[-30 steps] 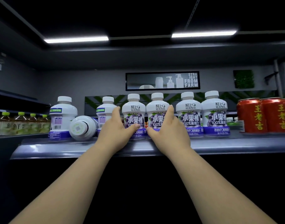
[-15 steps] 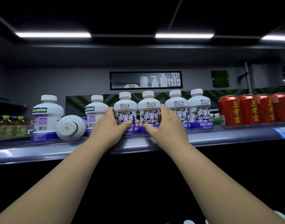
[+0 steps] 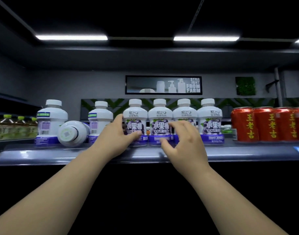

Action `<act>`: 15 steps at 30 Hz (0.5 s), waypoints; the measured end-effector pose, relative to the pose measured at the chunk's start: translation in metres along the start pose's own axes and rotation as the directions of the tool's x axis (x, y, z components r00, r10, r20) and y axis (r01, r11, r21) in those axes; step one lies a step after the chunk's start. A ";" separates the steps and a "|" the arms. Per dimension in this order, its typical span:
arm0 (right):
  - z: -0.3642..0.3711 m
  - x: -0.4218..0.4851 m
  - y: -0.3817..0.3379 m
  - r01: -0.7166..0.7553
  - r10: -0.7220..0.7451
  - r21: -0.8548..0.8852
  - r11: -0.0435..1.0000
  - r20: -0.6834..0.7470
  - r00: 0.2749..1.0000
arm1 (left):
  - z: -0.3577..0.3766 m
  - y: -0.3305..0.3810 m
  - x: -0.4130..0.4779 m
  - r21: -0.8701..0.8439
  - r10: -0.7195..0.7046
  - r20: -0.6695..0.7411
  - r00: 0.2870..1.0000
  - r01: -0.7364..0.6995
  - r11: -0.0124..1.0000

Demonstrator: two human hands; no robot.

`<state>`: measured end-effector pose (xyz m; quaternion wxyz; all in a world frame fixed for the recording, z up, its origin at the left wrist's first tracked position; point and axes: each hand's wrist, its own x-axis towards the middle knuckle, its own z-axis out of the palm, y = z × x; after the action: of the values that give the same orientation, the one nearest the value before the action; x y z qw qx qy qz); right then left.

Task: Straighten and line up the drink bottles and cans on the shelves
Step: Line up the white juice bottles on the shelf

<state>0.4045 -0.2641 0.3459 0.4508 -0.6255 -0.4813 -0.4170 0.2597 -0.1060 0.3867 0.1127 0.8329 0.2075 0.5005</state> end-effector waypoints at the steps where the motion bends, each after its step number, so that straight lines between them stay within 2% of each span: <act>1: 0.004 0.001 -0.006 0.030 -0.030 0.023 0.999 -0.004 1.000 | -0.003 -0.001 -0.004 0.004 0.028 -0.050 0.998 -0.028 1.000; 3: 0.014 0.001 -0.023 0.082 -0.081 0.079 0.994 -0.014 0.997 | -0.016 -0.009 -0.017 0.075 0.123 -0.216 0.969 -0.109 0.991; 6: 0.027 0.002 -0.056 0.085 -0.088 0.210 0.974 0.004 0.996 | -0.041 -0.029 -0.036 0.259 0.315 -0.402 0.860 -0.223 0.940; 9: 0.047 0.007 -0.092 0.028 -0.058 0.304 0.952 0.087 0.995 | -0.065 -0.059 -0.046 0.371 0.335 -0.495 0.802 -0.153 0.916; 11: 0.063 0.013 -0.115 -0.030 -0.017 0.337 0.941 0.135 0.991 | -0.075 -0.082 -0.046 0.381 0.297 -0.504 0.811 -0.100 0.919; 15: 0.097 0.035 -0.146 -0.162 0.083 0.302 0.940 0.257 0.963 | -0.085 -0.116 -0.042 0.243 0.099 -0.409 0.907 0.003 0.970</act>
<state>0.2773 -0.1433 0.3789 0.5099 -0.6187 -0.5534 -0.2255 0.1405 -0.0241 0.3475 -0.0473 0.7187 0.2645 0.6413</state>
